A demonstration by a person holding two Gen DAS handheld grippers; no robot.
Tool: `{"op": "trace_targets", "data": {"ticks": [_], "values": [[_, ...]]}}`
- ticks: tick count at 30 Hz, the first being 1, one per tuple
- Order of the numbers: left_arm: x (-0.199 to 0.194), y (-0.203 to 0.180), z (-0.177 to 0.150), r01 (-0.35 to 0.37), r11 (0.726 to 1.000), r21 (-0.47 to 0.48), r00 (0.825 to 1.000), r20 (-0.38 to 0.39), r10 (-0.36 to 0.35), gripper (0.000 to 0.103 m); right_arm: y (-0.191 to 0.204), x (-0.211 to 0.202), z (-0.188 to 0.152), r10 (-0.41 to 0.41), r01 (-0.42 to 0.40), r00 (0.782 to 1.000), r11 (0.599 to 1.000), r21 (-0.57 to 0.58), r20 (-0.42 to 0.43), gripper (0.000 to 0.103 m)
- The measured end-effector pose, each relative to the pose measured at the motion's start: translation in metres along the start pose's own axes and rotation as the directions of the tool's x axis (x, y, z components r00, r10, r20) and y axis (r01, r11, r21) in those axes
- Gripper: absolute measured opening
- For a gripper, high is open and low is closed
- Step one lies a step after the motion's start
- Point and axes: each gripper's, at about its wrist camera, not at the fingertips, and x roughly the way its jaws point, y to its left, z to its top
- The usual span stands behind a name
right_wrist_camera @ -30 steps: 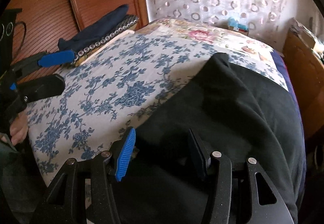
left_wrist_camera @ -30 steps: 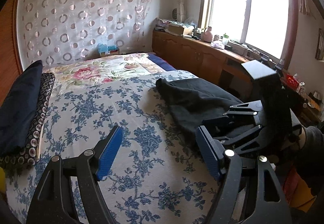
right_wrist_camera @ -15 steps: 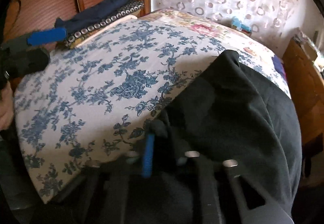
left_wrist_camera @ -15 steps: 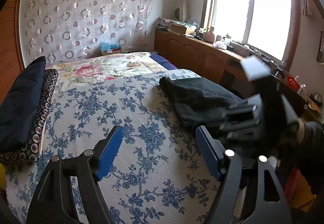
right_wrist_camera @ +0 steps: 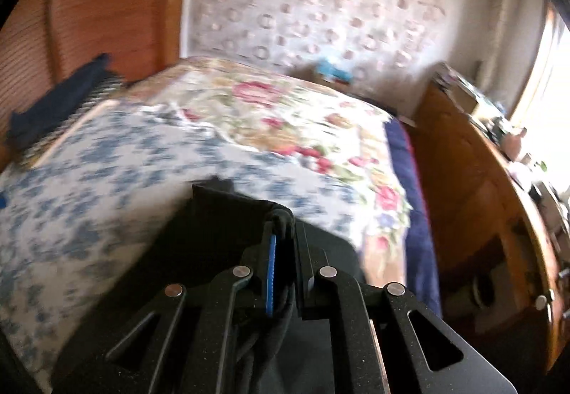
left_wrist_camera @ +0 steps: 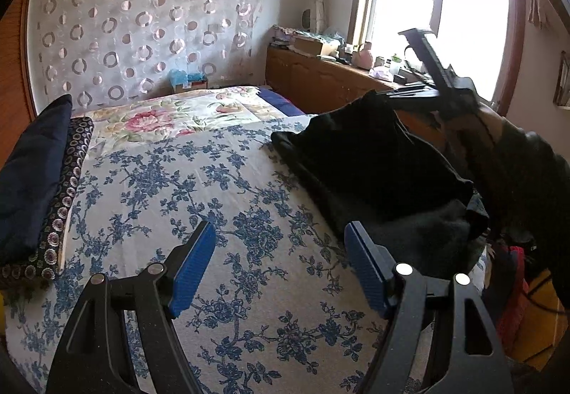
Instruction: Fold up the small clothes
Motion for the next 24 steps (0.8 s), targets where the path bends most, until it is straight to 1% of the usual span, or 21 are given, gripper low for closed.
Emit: {"op": "trace_targets", "data": {"ticks": [3, 7, 8, 10, 12, 14, 17, 21, 22, 23, 24], "values": [[0.008, -0.002, 0.004, 0.006, 1.0, 0.015, 1.0, -0.016, -0.005, 0.076, -0.008, 0.018, -0.001, -0.03, 0.03, 0.999, 1.0, 0.008, -0.023, 0.008], [0.023, -0.002, 0.013, 0.005, 1.0, 0.026, 0.999, -0.039, -0.004, 0.076, -0.015, 0.049, -0.005, -0.042, 0.044, 0.997, 0.999, 0.031, -0.07, 0.008], [0.028, -0.003, 0.016, 0.002, 1.0, 0.029, 0.999, -0.043, -0.001, 0.076, -0.019, 0.058, -0.009, -0.052, 0.056, 0.995, 0.998, 0.043, -0.09, 0.008], [0.039, -0.005, 0.025, 0.0, 0.999, 0.033, 0.999, -0.054, 0.002, 0.076, -0.035, 0.071, -0.006, -0.042, 0.053, 0.992, 0.994, 0.092, -0.116, 0.008], [0.05, -0.007, 0.032, -0.001, 0.999, 0.037, 0.998, -0.061, 0.004, 0.076, -0.046, 0.079, -0.009, -0.018, 0.035, 0.993, 0.989, 0.142, -0.12, 0.008], [0.066, -0.011, 0.043, -0.002, 0.999, 0.047, 0.997, -0.076, 0.005, 0.076, -0.054, 0.082, -0.01, 0.026, -0.007, 0.994, 0.984, 0.175, -0.105, 0.008], [0.088, -0.016, 0.057, 0.0, 0.998, 0.062, 0.996, -0.091, 0.006, 0.076, -0.06, 0.085, -0.013, 0.074, -0.057, 0.994, 0.98, 0.193, -0.081, 0.008], [0.126, -0.021, 0.078, 0.013, 0.997, 0.081, 0.993, -0.118, -0.003, 0.076, -0.071, 0.088, -0.021, 0.115, -0.102, 0.992, 0.974, 0.202, -0.051, 0.008], [0.136, -0.022, 0.082, 0.02, 0.996, 0.086, 0.992, -0.128, -0.009, 0.075, -0.073, 0.089, -0.021, 0.125, -0.113, 0.991, 0.972, 0.205, -0.048, 0.008], [0.147, -0.023, 0.088, 0.033, 0.995, 0.089, 0.991, -0.135, -0.021, 0.069, -0.076, 0.09, -0.024, 0.132, -0.121, 0.99, 0.971, 0.205, -0.043, 0.008], [0.153, -0.024, 0.09, 0.041, 0.995, 0.088, 0.99, -0.14, -0.029, 0.067, -0.077, 0.091, -0.024, 0.142, -0.131, 0.989, 0.97, 0.206, -0.039, 0.008]]}}
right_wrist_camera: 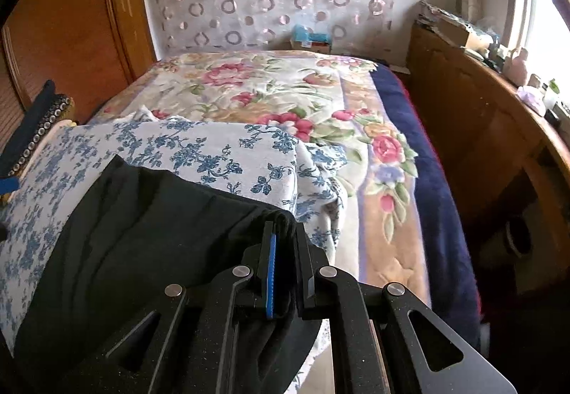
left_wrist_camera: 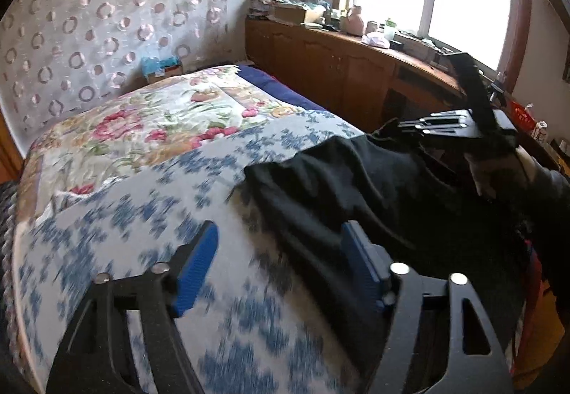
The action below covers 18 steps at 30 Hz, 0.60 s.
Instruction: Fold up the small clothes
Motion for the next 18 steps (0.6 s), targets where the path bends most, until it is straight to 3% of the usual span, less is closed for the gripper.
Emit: {"op": "trace_targets", "data": {"ticks": [2, 6, 18], "values": [[0.018, 0.0, 0.009, 0.027, 1.0, 0.004, 1.0, -0.016, -0.027, 0.054, -0.009, 0.0, -0.007, 0.017, -0.017, 1.0, 1.0, 0.015, 0.003, 0.008], [0.044, -0.001, 0.024, 0.02, 1.0, 0.016, 0.999, -0.038, -0.019, 0.044, -0.019, 0.002, -0.012, 0.044, -0.044, 0.999, 0.999, 0.03, 0.0, 0.008], [0.085, 0.01, 0.033, -0.034, 0.999, 0.012, 0.992, -0.12, 0.035, 0.044, -0.019, 0.001, -0.018, 0.049, -0.049, 0.999, 0.998, 0.04, 0.01, 0.011]]}}
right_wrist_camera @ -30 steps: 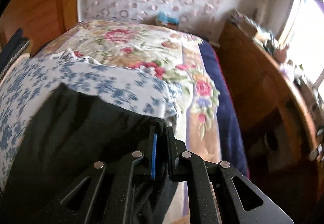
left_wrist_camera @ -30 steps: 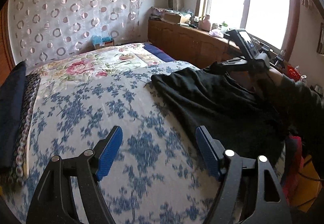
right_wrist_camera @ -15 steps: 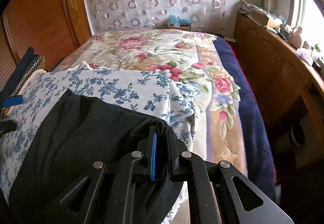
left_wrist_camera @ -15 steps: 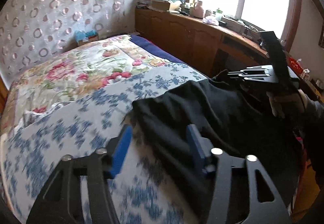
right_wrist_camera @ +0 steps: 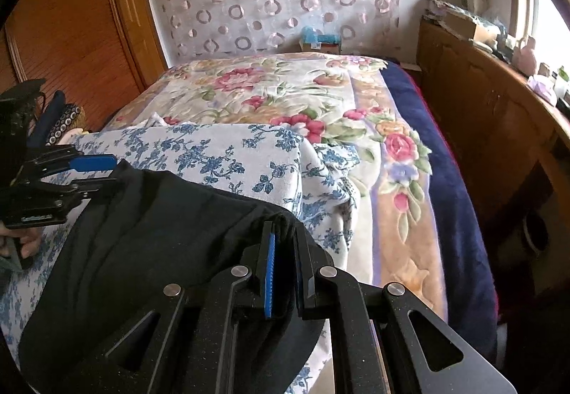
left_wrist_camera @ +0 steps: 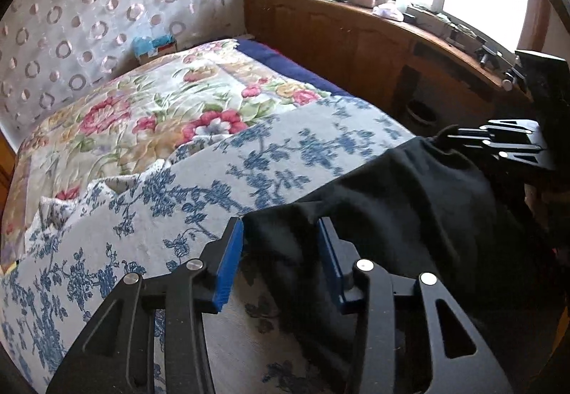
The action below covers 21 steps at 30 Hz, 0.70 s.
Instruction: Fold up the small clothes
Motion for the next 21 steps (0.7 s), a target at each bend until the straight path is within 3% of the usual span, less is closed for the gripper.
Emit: {"op": "trace_targets", "data": {"ticks": [1, 2, 4, 5, 7, 11, 16, 21], "values": [[0.003, 0.001, -0.001, -0.004, 1.0, -0.002, 1.0, -0.006, 0.004, 0.044, 0.0, 0.001, 0.0, -0.013, 0.013, 1.0, 1.0, 0.001, -0.006, 0.018], [0.003, 0.002, -0.003, 0.001, 1.0, -0.002, 1.0, -0.003, -0.001, 0.044, -0.001, 0.003, 0.001, -0.024, 0.024, 1.0, 1.0, 0.009, -0.013, 0.033], [0.004, 0.003, -0.002, 0.0, 1.0, -0.008, 1.0, 0.0, 0.0, 0.043, -0.005, 0.007, 0.001, -0.028, 0.029, 0.999, 0.999, 0.027, -0.024, 0.048], [0.004, 0.005, -0.002, -0.004, 1.0, -0.017, 1.0, 0.001, 0.004, 0.037, -0.007, 0.01, 0.001, -0.027, 0.028, 0.999, 0.999, 0.037, -0.033, 0.053], [0.004, 0.008, -0.002, 0.005, 1.0, -0.029, 1.0, 0.0, -0.005, 0.032, -0.01, 0.015, 0.002, -0.005, 0.007, 0.999, 0.998, 0.061, -0.041, 0.058], [0.005, 0.007, -0.002, 0.004, 1.0, -0.021, 1.0, -0.001, -0.004, 0.032, -0.022, 0.023, 0.004, 0.071, -0.063, 0.996, 0.99, 0.129, -0.057, 0.063], [0.005, 0.007, -0.001, 0.005, 1.0, -0.025, 1.0, -0.002, -0.005, 0.032, -0.046, 0.034, 0.0, 0.206, -0.185, 0.977, 0.948, 0.258, -0.059, 0.066], [0.008, 0.013, 0.001, 0.004, 0.998, -0.061, 1.0, -0.019, -0.005, 0.04, -0.055, 0.04, -0.003, 0.281, -0.253, 0.958, 0.922, 0.293, -0.056, 0.066]]}}
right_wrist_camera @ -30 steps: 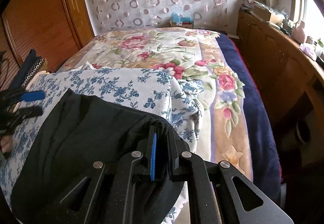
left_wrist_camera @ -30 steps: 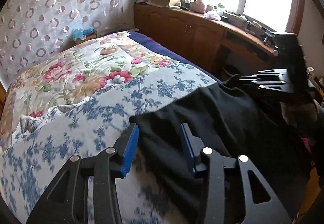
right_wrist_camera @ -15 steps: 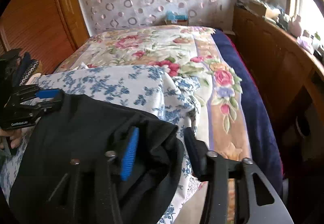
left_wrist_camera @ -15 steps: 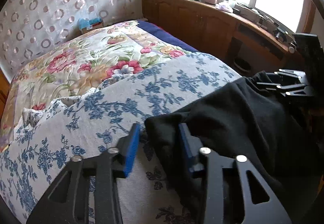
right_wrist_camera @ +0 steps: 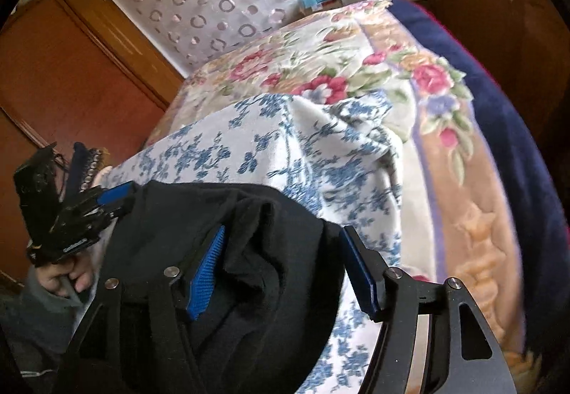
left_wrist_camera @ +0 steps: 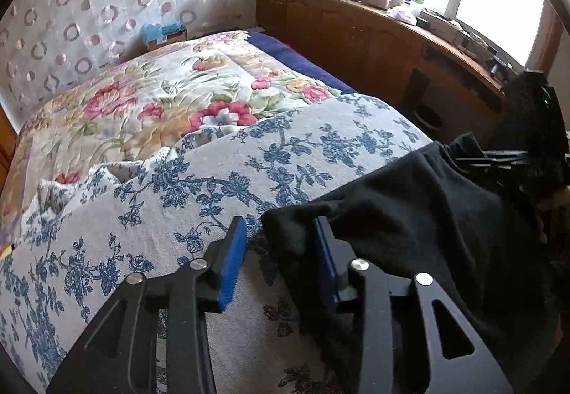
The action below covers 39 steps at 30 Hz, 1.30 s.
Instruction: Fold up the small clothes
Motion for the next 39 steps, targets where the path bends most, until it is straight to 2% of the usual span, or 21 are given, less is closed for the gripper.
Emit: {"op": "trace_targets", "data": {"ticks": [3, 4, 5, 8, 10, 16, 21, 25, 28, 33, 39], "values": [[0.001, 0.0, 0.001, 0.002, 1.0, 0.013, 1.0, -0.001, -0.002, 0.04, -0.002, -0.003, -0.001, 0.025, -0.025, 1.0, 1.0, -0.005, 0.0, 0.053], [0.001, -0.001, 0.001, 0.013, 1.0, 0.017, 1.0, -0.001, -0.013, 0.032, 0.0, -0.005, -0.001, 0.03, -0.03, 1.0, 0.999, -0.014, 0.001, 0.044], [0.001, -0.002, 0.001, 0.034, 0.999, 0.015, 0.999, -0.004, -0.034, 0.025, 0.002, -0.005, -0.001, 0.041, -0.041, 0.999, 0.999, -0.024, 0.001, 0.032], [0.0, -0.006, 0.001, 0.047, 0.999, 0.025, 0.999, -0.002, -0.047, 0.009, 0.012, -0.008, -0.003, -0.009, 0.009, 1.0, 0.997, -0.075, 0.009, 0.023], [-0.005, -0.009, 0.001, 0.041, 0.999, 0.033, 0.999, 0.011, -0.042, 0.007, 0.016, -0.012, -0.003, -0.053, 0.056, 0.998, 0.994, -0.095, 0.028, 0.011], [-0.044, -0.019, 0.004, 0.069, 0.996, 0.05, 0.991, 0.112, -0.074, 0.006, 0.041, -0.031, -0.013, -0.126, 0.142, 0.987, 0.975, -0.169, 0.102, 0.008], [-0.09, -0.024, 0.004, 0.097, 0.995, 0.039, 0.972, 0.21, -0.103, 0.006, 0.072, -0.061, -0.024, -0.146, 0.192, 0.969, 0.954, -0.232, 0.201, 0.008], [-0.134, -0.028, 0.002, 0.115, 0.993, 0.037, 0.946, 0.301, -0.121, 0.006, 0.1, -0.09, -0.036, -0.134, 0.211, 0.953, 0.937, -0.279, 0.272, 0.007], [-0.172, -0.031, -0.002, 0.123, 0.991, 0.047, 0.919, 0.373, -0.131, 0.005, 0.124, -0.117, -0.045, -0.111, 0.219, 0.938, 0.924, -0.312, 0.329, 0.007], [-0.244, -0.032, -0.01, 0.118, 0.991, 0.06, 0.858, 0.497, -0.132, 0.005, 0.169, -0.167, -0.067, -0.059, 0.236, 0.903, 0.896, -0.376, 0.427, 0.007], [-0.321, -0.029, -0.032, 0.071, 0.995, 0.068, 0.782, 0.616, -0.098, 0.005, 0.226, -0.222, -0.104, 0.012, 0.262, 0.845, 0.862, -0.433, 0.535, 0.007]]}}
